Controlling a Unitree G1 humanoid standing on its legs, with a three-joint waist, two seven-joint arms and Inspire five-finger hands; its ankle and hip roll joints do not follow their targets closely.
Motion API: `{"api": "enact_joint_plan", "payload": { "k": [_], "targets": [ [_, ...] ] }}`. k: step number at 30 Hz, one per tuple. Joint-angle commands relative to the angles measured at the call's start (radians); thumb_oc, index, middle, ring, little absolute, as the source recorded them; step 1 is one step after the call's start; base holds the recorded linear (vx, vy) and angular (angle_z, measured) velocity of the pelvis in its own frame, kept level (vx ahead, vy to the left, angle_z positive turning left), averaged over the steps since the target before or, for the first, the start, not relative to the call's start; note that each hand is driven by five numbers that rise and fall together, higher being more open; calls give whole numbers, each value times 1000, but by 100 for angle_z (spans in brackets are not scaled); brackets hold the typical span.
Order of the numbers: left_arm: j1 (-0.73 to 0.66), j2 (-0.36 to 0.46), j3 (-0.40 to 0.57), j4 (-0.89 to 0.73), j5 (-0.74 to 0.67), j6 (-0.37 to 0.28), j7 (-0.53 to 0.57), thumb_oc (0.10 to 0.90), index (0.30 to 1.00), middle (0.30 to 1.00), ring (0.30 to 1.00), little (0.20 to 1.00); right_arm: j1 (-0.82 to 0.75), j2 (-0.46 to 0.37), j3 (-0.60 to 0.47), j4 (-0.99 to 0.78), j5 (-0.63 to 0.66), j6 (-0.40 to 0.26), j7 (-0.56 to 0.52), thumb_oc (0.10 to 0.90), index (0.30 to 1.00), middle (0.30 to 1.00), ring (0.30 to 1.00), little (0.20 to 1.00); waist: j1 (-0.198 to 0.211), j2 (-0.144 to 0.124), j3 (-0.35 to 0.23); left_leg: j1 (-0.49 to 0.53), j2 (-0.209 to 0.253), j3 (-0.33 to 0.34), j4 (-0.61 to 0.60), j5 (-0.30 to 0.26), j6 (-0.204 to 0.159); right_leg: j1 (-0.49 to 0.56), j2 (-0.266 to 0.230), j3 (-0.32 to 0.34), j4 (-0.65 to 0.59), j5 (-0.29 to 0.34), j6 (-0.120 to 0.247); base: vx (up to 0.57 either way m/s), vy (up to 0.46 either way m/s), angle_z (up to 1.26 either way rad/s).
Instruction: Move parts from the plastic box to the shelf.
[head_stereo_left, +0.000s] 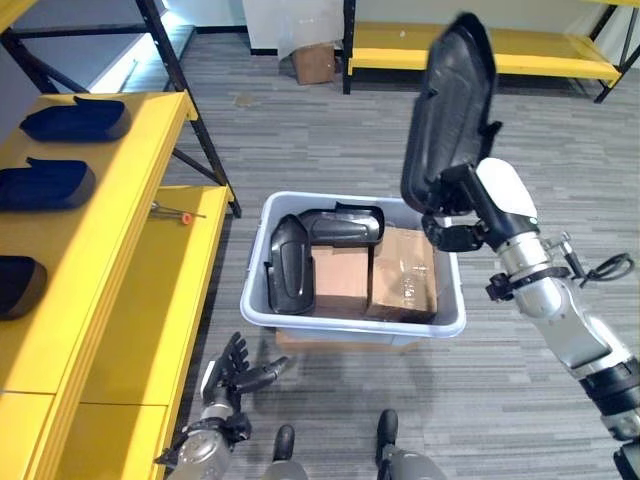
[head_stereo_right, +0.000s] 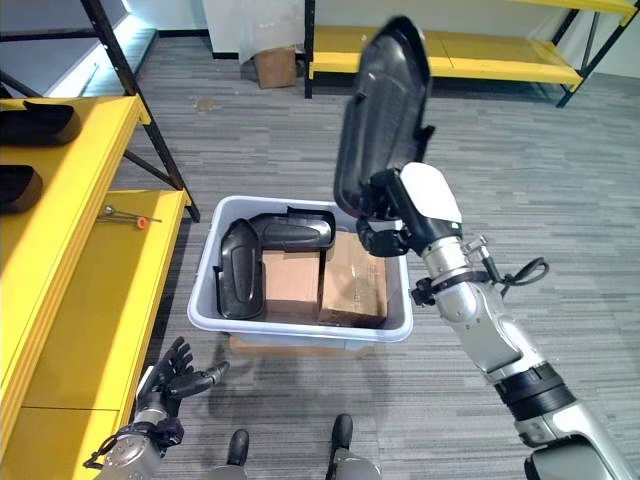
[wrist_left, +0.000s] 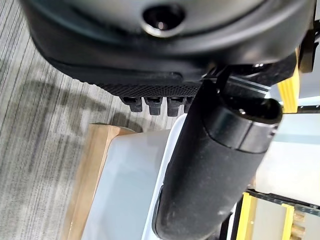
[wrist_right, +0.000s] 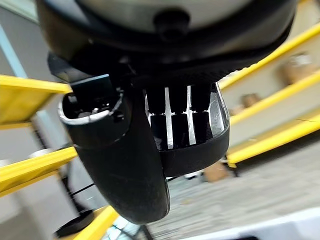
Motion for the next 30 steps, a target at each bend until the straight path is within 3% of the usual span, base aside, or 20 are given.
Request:
{"api": "enact_joint_plan", "payload": {
  "k": [1, 5, 7, 8, 10, 13, 15, 16, 17, 20, 24, 30],
  "targets": [
    [16, 44, -5, -50, -8, -69, 8, 900, 1000, 1000, 1000, 1000, -227, -65, 20, -60, 3, -86, -59, 400, 300, 300, 300, 300, 48, -18, -128, 67, 80, -19, -9, 25, 9, -72, -71, 19, 202, -128, 81, 14, -65, 22],
    [18, 37, 19, -37, -43, -77, 33, 900, 1000, 1000, 1000, 1000, -323, -82, 58, -66, 21, -94, -75, 400, 300, 300, 300, 300, 84, -14, -105, 27, 83, -57, -5, 83, -6, -69, -76, -12, 213, -143, 67, -51, -67, 21],
    [-13, 39, 5, -26, -50, -79, 47, 900, 1000, 1000, 1000, 1000, -319, -109, 38, -71, 22, -90, -88, 400, 300, 300, 300, 300, 79, -16, -88, -49, 66, -42, 2, 114, -8, -51, -113, -74, 204, -147, 65, -150, -30, 61],
    [-42, 35, -10, -6, -50, -81, 53, 900, 1000, 1000, 1000, 1000, -301, -127, 17, -81, 17, -87, -98, 400, 300, 300, 300, 300, 61, -21, -76, -109, 55, 59, 30, 117, -1, -35, -143, -127, 192, -143, 66, -179, -14, 127],
    [-48, 28, -21, -10, -48, -83, 44, 900, 1000, 1000, 1000, 1000, -263, -125, -3, -90, 0, -82, -116, 400, 300, 300, 300, 300, 38, -31, -64, -126, 86, 230, 75, 98, 7, -21, -173, -182, 184, -141, 62, -110, 20, 228],
    [-50, 24, -25, -14, -35, -75, 27, 900, 1000, 1000, 1000, 1000, -201, -104, -39, -122, -25, -70, -113, 400, 300, 300, 300, 300, 34, -25, -69, -90, 127, 340, 68, 92, -10, 11, -193, -227, 181, -140, 86, -1, 61, 134],
    [-50, 20, -28, -12, -28, -69, 19, 900, 1000, 1000, 1000, 1000, -170, -89, -54, -122, -30, -63, -104, 400, 300, 300, 300, 300, 38, -18, -74, -74, 123, 346, 53, 98, -6, 22, -201, -239, 187, -132, 89, 83, 140, 46],
    [-48, 18, -36, -15, -19, -61, 11, 900, 1000, 1000, 1000, 1000, -124, -48, -70, -132, -28, -59, -88, 400, 300, 300, 300, 300, 54, -15, -88, -61, 88, 329, 53, 84, 17, 53, -232, -269, 182, -105, 96, 58, 208, 43],
    [-47, 20, -37, -16, -19, -61, 11, 900, 1000, 1000, 1000, 1000, -120, -47, -73, -134, -28, -58, -87, 400, 300, 300, 300, 300, 53, -17, -87, -61, 85, 327, 55, 82, 18, 57, -235, -271, 181, -105, 98, 95, 246, 30],
    [-45, 36, -36, -29, 15, -52, -7, 900, 1000, 1000, 1000, 1000, -72, 15, -83, -145, -23, -57, -63, 400, 300, 300, 300, 300, 80, -39, -113, -65, 31, 321, 81, 34, 39, 107, -296, -308, 168, -75, 122, 79, 168, 52],
    [-46, 44, -30, -31, 29, -51, -5, 900, 1000, 1000, 1000, 1000, -80, 45, -66, -141, -31, -55, -48, 400, 300, 300, 300, 300, 99, -57, -123, -73, -12, 305, 98, 3, 56, 129, -329, -322, 145, -35, 143, 32, 144, 36],
    [-22, 49, 7, -39, 44, -54, 2, 900, 1000, 1000, 1000, 1000, -121, 107, -13, -110, -33, -48, -13, 400, 300, 300, 300, 300, 163, -94, -132, -95, -91, 280, 129, -49, 92, 152, -379, -347, 110, 57, 179, 19, 172, 14]
  ]
}}
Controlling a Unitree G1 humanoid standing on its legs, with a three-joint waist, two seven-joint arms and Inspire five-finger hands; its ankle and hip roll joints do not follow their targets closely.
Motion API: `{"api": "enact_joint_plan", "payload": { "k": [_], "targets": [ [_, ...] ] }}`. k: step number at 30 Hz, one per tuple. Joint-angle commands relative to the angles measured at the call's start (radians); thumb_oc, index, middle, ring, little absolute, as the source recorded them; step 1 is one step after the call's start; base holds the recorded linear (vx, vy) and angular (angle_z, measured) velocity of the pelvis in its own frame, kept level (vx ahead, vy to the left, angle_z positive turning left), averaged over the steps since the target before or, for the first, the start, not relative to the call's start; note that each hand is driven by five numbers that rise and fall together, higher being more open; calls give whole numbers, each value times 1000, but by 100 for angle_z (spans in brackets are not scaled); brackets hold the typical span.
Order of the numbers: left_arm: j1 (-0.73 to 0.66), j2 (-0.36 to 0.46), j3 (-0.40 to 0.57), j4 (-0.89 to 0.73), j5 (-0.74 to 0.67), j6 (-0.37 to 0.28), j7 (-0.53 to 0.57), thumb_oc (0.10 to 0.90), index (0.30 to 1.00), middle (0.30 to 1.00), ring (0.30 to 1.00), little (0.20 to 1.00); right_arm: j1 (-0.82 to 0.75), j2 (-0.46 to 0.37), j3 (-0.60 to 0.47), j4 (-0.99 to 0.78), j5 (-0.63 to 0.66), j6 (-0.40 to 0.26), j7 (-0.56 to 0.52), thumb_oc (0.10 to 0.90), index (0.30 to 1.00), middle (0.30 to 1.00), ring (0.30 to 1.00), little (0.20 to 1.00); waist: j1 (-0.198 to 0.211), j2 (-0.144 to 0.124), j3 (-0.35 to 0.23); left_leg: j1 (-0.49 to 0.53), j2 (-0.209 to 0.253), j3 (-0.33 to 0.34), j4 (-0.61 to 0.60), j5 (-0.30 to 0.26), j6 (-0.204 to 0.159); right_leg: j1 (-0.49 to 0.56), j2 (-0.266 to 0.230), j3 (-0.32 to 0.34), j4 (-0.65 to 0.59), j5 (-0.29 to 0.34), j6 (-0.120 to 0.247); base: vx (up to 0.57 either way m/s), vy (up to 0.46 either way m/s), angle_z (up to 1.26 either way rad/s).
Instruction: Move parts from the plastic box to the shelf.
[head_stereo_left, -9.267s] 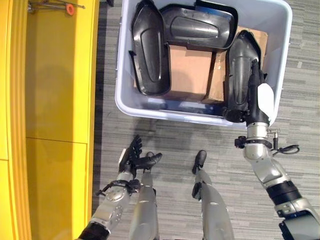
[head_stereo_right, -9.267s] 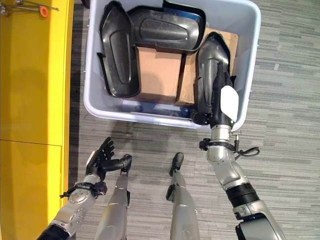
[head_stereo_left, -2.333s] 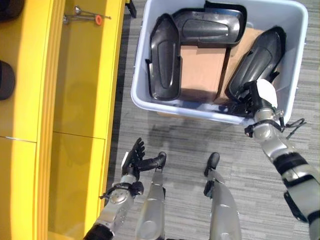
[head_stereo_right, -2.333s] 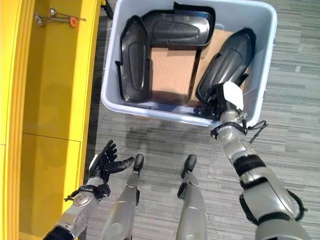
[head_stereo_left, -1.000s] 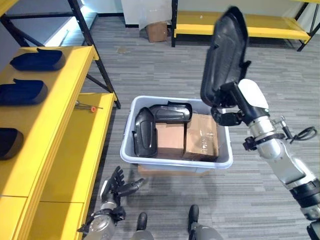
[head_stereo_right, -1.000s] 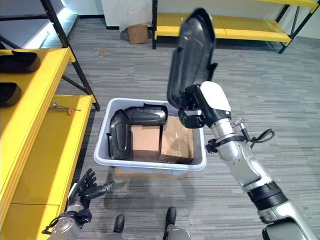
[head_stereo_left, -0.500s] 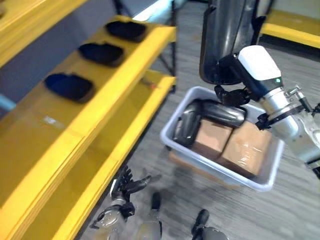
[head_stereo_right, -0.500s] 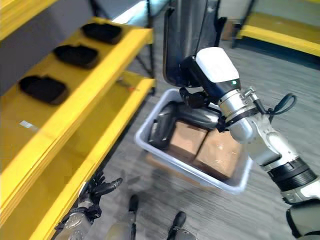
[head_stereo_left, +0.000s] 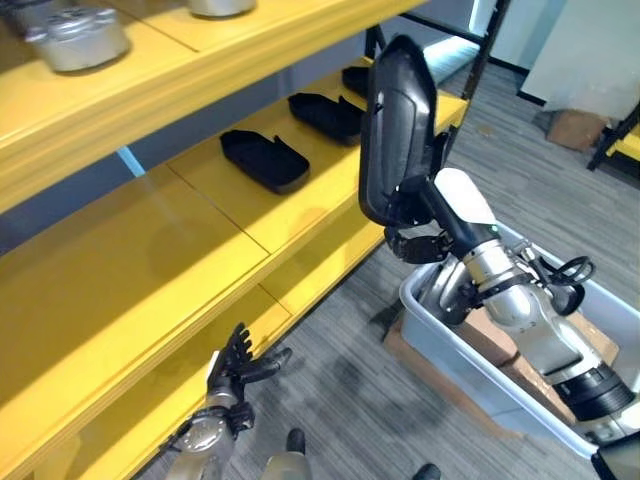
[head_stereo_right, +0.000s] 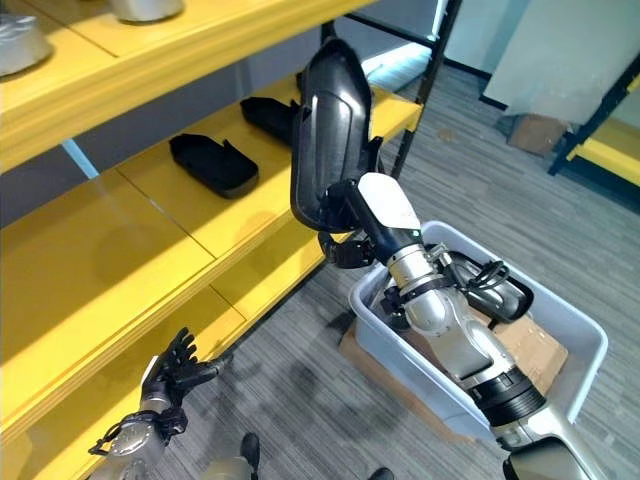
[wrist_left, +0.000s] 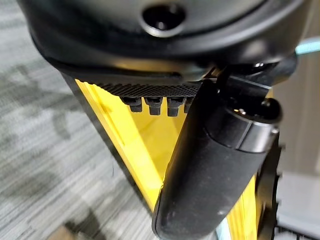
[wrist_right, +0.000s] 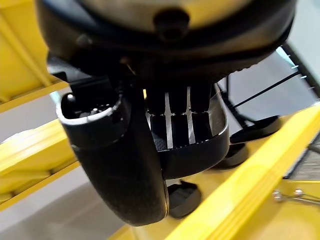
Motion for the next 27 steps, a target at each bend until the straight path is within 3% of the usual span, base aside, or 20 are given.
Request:
{"api": "enact_joint_plan", "payload": {
  "k": [1, 7, 12, 13, 15, 17, 18, 20, 21, 22, 24, 25, 27],
  "targets": [
    [12, 37, -12, -59, 39, -67, 0, 900, 1000, 1000, 1000, 1000, -193, -13, -20, -22, -13, -69, -47, 400, 300, 300, 300, 300, 21, -16, -102, -70, 8, -53, 7, -34, 55, 41, -66, 17, 8, 78, 113, 5, 142, 18],
    [19, 39, 19, -66, 50, -73, 8, 900, 1000, 1000, 1000, 1000, -208, 30, 18, 5, -13, -65, -22, 400, 300, 300, 300, 300, 56, -32, -95, -89, -71, -92, 52, -79, 102, 44, -120, 54, 24, 165, 127, 14, 174, 15],
    [-5, 56, 18, -45, 54, -86, 15, 900, 1000, 1000, 1000, 1000, -185, 17, 20, 7, 4, -69, -1, 400, 300, 300, 300, 300, 34, -23, -94, -115, -121, -157, 73, -84, 125, 11, -79, 266, 39, 185, 105, 39, 108, 58],
    [-19, 62, 1, -38, 59, -85, 15, 900, 1000, 1000, 1000, 1000, -155, 10, 4, 3, 17, -71, 4, 400, 300, 300, 300, 300, 7, -12, -97, -118, -146, -198, 67, -76, 140, -21, -23, 385, 70, 161, 79, 104, 132, 82],
    [-24, 66, -10, -38, 65, -79, 7, 900, 1000, 1000, 1000, 1000, -119, -1, -14, -6, 30, -74, 13, 400, 300, 300, 300, 300, -26, 4, -93, -113, -164, -249, 63, -69, 149, -55, 55, 509, 113, 112, 53, 105, 107, 85],
    [-21, 67, -17, -36, 73, -75, -3, 900, 1000, 1000, 1000, 1000, -97, 2, -22, -7, 50, -81, 24, 400, 300, 300, 300, 300, -53, 19, -85, -100, -166, -286, 49, -58, 159, -93, 149, 568, 143, 5, 22, 68, 71, 88],
    [-21, 67, -17, -36, 73, -75, -3, 900, 1000, 1000, 1000, 1000, -96, 2, -22, -8, 51, -81, 24, 400, 300, 300, 300, 300, -53, 20, -86, -98, -164, -287, 48, -59, 158, -97, 150, 568, 152, -1, 20, 44, 29, 66],
    [-17, 68, -23, -38, 75, -71, -11, 900, 1000, 1000, 1000, 1000, -96, 1, -16, -9, 72, -88, 28, 400, 300, 300, 300, 300, -75, 33, -71, -79, -158, -324, 25, -49, 162, -167, 259, 614, 178, -110, -10, 69, 11, 32],
    [-14, 63, -24, -45, 77, -67, -16, 900, 1000, 1000, 1000, 1000, -100, 3, -12, -10, 85, -93, 27, 400, 300, 300, 300, 300, -93, 32, -55, -54, -167, -348, 8, -45, 161, -236, 319, 637, 178, -108, -11, 121, -35, 12],
    [-24, 57, -31, -39, 78, -70, -5, 900, 1000, 1000, 1000, 1000, -99, 0, -11, -7, 81, -100, 18, 400, 300, 300, 300, 300, -107, 25, -44, -41, -174, -363, 9, -50, 155, -255, 344, 642, 155, -103, -15, 117, -91, 25],
    [-20, 56, -27, -49, 77, -65, -10, 900, 1000, 1000, 1000, 1000, -79, 3, -36, -25, 83, -94, 23, 400, 300, 300, 300, 300, -112, 20, -38, -38, -184, -389, 22, -46, 146, -214, 329, 642, 134, -112, -3, 49, -111, 66],
    [-15, 43, -27, -40, 83, -69, -10, 900, 1000, 1000, 1000, 1000, -71, 4, -45, -28, 93, -98, 22, 400, 300, 300, 300, 300, -113, 7, -49, -35, -181, -385, 5, -37, 134, -162, 331, 627, 68, -111, -17, 24, -126, 92],
    [-4, 31, -25, -55, 72, -72, -11, 900, 1000, 1000, 1000, 1000, -65, 3, -62, -44, 98, -102, 12, 400, 300, 300, 300, 300, -115, 10, -63, -32, -169, -375, -9, -22, 125, -136, 328, 611, 20, -89, -19, 24, -128, 71]
  ]
}}
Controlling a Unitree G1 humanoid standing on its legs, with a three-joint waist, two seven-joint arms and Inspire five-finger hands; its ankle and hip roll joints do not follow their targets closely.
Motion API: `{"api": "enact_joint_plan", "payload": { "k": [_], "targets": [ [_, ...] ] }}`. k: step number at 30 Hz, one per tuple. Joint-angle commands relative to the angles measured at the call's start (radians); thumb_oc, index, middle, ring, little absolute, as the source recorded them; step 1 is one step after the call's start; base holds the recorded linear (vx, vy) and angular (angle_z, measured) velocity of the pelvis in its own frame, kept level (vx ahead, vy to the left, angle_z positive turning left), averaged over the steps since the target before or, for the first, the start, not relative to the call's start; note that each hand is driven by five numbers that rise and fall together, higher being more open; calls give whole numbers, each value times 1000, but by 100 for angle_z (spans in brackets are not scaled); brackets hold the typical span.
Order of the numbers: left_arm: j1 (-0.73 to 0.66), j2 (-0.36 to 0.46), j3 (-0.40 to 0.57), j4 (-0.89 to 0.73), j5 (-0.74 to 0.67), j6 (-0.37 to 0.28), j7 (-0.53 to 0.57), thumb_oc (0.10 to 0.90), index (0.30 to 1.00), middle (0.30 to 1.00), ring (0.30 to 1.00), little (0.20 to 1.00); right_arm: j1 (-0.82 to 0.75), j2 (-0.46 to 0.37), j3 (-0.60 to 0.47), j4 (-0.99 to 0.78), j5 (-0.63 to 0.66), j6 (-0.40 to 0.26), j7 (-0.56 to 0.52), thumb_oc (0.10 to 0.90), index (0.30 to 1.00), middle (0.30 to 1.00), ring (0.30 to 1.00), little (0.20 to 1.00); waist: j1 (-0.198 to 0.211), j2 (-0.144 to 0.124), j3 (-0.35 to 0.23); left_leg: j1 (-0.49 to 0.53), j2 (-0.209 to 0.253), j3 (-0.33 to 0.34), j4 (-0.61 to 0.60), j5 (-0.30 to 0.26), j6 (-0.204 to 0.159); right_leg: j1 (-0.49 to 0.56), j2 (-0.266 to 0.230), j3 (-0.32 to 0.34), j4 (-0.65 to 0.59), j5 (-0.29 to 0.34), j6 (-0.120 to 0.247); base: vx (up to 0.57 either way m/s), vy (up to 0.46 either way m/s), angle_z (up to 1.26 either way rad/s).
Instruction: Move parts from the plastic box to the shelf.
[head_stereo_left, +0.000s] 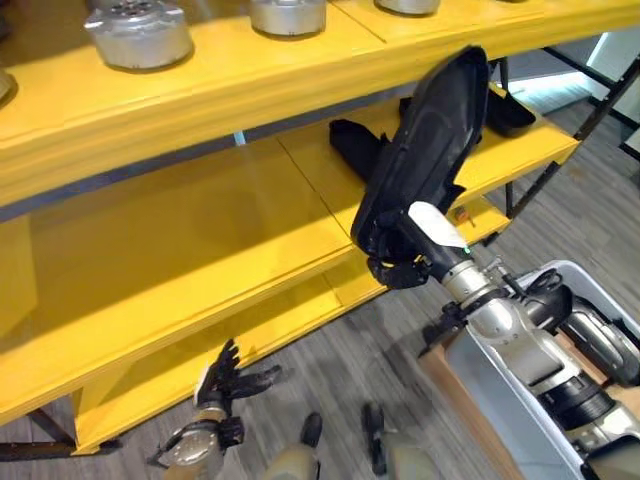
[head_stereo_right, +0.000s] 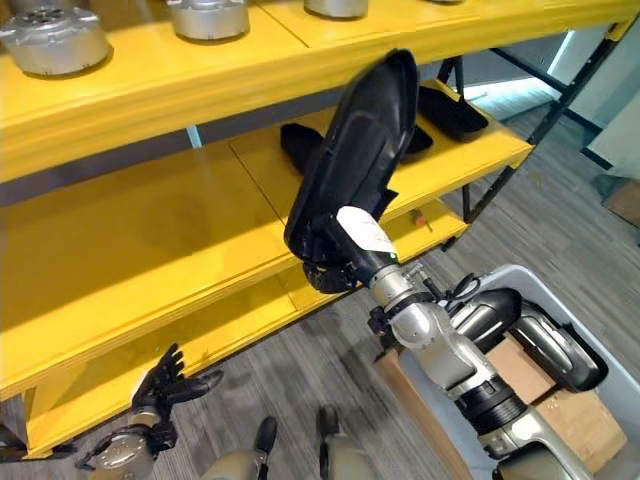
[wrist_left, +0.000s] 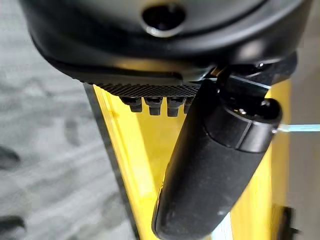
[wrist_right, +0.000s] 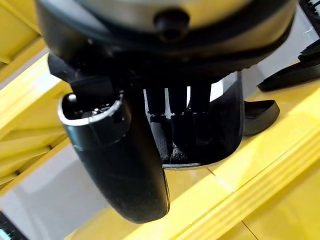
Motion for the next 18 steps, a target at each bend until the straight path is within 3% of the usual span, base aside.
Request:
{"api": "enact_joint_plan", "payload": {
  "k": [1, 10, 18],
  "targets": [
    [-18, 36, 26, -86, 24, -72, -10, 900, 1000, 1000, 1000, 1000, -124, -11, -117, -98, 48, -91, -78, 400, 300, 300, 300, 300, 14, -12, -89, 25, -19, 35, -13, -66, 21, 151, -18, -20, -136, 22, 32, 47, -86, 10],
    [-7, 19, 6, -71, 50, -51, -20, 900, 1000, 1000, 1000, 1000, 53, -28, -274, -181, 44, -105, -105, 400, 300, 300, 300, 300, -31, -2, -134, 75, 21, 48, -55, -62, 7, 203, -4, -14, -164, 9, 17, 58, -70, -20],
    [-5, 7, -7, -56, 64, -46, -27, 900, 1000, 1000, 1000, 1000, 133, -20, -330, -198, 41, -112, -117, 400, 300, 300, 300, 300, -57, 8, -150, 102, 38, 70, -67, -66, -3, 232, 3, 3, -192, 9, 13, 27, -31, -7]
  ]
}}
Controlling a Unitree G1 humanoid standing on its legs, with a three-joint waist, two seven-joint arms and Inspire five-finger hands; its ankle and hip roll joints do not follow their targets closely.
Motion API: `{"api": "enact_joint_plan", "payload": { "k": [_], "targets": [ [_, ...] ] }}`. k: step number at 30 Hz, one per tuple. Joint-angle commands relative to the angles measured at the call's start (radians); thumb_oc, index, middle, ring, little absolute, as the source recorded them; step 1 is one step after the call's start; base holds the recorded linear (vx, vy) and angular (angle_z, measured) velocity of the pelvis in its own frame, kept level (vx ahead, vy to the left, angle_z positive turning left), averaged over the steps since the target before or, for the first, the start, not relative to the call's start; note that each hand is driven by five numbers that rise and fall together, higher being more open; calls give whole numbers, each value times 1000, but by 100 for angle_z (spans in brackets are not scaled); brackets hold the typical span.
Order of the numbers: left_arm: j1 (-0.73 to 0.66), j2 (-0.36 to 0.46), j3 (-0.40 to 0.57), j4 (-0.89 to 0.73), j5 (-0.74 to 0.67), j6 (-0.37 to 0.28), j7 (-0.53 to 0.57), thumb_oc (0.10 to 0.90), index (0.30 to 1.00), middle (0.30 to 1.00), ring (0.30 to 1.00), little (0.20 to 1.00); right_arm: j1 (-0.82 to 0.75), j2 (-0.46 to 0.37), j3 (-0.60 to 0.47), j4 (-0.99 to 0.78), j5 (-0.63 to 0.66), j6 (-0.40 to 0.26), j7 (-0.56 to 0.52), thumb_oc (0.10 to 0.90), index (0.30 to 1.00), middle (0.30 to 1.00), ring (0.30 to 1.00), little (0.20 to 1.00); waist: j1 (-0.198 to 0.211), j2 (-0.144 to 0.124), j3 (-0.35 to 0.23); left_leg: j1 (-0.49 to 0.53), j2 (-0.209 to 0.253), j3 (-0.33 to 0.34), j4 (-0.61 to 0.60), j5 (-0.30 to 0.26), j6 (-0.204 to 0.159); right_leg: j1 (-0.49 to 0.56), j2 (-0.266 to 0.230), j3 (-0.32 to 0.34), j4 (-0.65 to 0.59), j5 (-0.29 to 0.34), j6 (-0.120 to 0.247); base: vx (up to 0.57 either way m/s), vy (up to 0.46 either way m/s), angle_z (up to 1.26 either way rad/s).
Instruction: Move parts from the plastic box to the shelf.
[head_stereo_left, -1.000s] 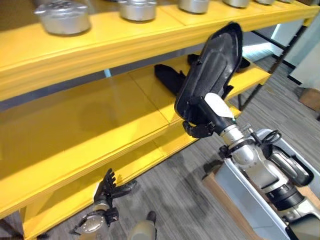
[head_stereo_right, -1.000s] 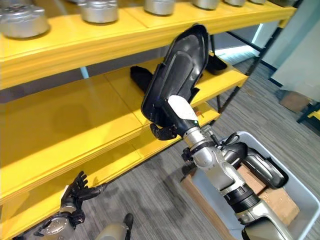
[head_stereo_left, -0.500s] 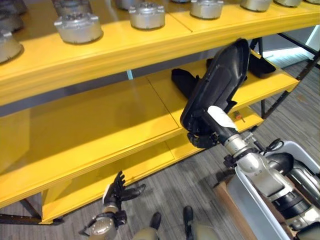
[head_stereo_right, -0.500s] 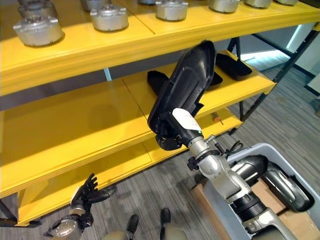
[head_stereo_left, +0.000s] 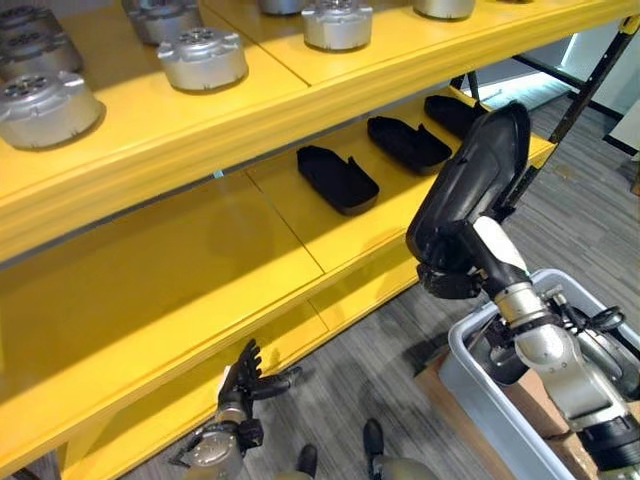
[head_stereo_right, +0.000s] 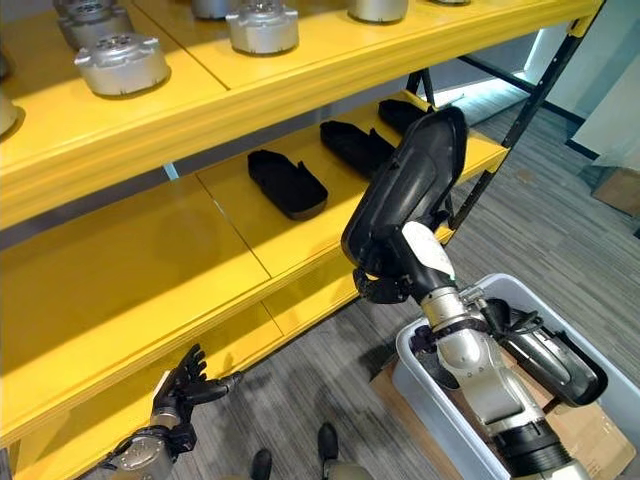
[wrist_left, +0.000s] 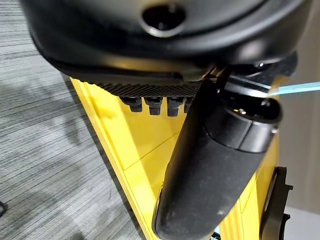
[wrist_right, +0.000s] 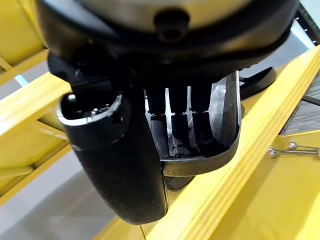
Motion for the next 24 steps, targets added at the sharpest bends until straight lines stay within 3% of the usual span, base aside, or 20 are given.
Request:
{"api": "enact_joint_plan", "payload": {
  "k": [1, 9, 24],
  "targets": [
    [-7, 47, 5, -24, 36, -69, -21, 900, 1000, 1000, 1000, 1000, -83, 4, -95, -132, 12, -108, -98, 400, 300, 300, 300, 300, 16, -43, -133, -44, -42, 10, 41, -29, 47, 30, -50, 15, 88, -121, 79, 15, -18, -9],
    [0, 37, 10, -19, 33, -73, -15, 900, 1000, 1000, 1000, 1000, -88, 5, -91, -114, 3, -109, -111, 400, 300, 300, 300, 300, 17, -44, -134, -32, -34, 14, 27, -26, 43, 44, -52, 12, 73, -116, 79, 8, -9, -4],
    [18, 63, 26, -37, 7, -79, -10, 900, 1000, 1000, 1000, 1000, -316, -35, 102, -33, -10, -79, -55, 400, 300, 300, 300, 300, 81, -79, -105, -56, -46, -36, 6, 1, 45, 35, -70, -50, 84, -121, 82, -6, 1, 10]
  ]
}}
